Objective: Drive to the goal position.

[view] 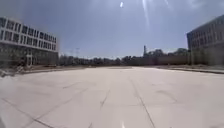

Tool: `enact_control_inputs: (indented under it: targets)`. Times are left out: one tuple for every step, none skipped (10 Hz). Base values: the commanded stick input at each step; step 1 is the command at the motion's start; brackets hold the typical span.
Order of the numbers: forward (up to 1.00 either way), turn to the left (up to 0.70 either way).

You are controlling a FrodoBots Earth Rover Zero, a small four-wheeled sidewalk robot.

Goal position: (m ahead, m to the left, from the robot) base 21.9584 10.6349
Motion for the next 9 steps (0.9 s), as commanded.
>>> enact_control_inputs:
  targets:
    - [0.85, 0.0]
    - [0.85, 0.0]
    - [0.85, 0.0]
    - [0.85, 0.0]
    - [0.85, 0.0]
    - [0.85, 0.0]
    - [0.85, 0.0]
    - [0.85, 0.0]
    - [0.85, 0.0]
